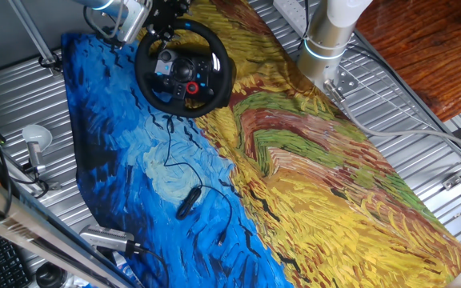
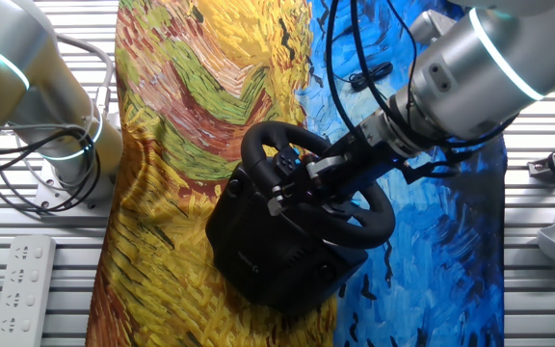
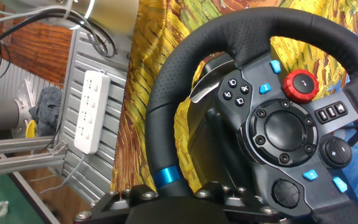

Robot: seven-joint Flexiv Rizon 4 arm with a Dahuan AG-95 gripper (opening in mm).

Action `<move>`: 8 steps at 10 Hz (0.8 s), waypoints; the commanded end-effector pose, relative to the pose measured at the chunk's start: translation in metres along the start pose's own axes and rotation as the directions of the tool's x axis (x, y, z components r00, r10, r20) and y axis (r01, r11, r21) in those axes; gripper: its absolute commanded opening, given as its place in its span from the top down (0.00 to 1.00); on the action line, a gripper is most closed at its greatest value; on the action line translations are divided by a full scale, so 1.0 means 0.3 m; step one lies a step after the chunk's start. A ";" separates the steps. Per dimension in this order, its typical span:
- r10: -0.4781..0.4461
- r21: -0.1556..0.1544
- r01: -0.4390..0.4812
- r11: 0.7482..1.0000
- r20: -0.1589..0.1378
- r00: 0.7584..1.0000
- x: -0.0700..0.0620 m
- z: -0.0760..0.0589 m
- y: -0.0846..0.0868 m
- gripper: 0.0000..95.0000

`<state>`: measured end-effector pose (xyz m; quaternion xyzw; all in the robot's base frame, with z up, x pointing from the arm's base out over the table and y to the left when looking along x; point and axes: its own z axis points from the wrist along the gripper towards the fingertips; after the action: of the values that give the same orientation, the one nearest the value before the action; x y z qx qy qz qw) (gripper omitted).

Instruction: Rotate the steering wheel 90 degrees clockwise

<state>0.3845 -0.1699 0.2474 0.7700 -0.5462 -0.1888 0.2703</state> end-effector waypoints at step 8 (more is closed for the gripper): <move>0.031 0.023 -0.031 0.999 0.022 0.999 0.000 0.005 -0.001 0.80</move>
<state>0.3816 -0.1694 0.2467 0.7619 -0.5646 -0.1858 0.2575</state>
